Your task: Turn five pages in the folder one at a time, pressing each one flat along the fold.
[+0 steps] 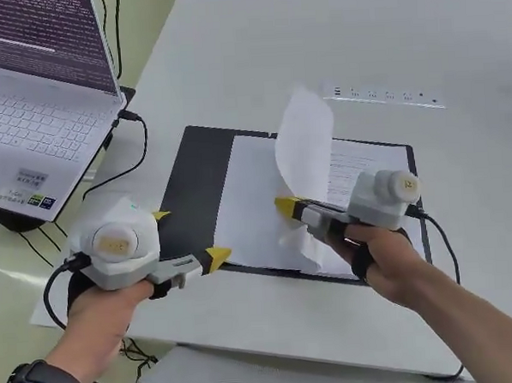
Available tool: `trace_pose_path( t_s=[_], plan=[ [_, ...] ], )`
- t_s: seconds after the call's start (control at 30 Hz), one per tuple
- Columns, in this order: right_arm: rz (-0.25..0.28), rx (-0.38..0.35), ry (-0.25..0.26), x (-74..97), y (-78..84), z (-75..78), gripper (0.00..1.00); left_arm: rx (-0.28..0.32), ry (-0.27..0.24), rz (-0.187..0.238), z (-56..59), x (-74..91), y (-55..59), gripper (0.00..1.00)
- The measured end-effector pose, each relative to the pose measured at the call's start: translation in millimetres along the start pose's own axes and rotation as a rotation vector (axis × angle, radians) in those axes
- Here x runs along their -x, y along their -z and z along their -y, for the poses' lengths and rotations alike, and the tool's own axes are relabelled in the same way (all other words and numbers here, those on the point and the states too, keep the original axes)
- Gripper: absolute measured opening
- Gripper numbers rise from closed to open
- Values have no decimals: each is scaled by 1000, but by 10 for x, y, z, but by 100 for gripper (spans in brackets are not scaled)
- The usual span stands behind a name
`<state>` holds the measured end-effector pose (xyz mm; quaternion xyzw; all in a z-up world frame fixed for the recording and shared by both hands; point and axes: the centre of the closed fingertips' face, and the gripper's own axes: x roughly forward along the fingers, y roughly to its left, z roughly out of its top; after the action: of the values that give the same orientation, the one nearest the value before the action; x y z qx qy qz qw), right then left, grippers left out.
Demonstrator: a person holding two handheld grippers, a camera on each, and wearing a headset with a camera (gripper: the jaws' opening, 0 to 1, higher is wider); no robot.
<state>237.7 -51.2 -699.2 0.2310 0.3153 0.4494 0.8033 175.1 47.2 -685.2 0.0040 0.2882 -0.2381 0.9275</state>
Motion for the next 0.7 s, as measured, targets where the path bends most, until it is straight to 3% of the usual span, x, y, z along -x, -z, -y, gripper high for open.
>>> trace_pose_path(
  t_s=[0.7],
  plan=[
    [-84,-130,-12,-558,386,44,0,86,-30,7,-5,40,114,68]
  ],
)
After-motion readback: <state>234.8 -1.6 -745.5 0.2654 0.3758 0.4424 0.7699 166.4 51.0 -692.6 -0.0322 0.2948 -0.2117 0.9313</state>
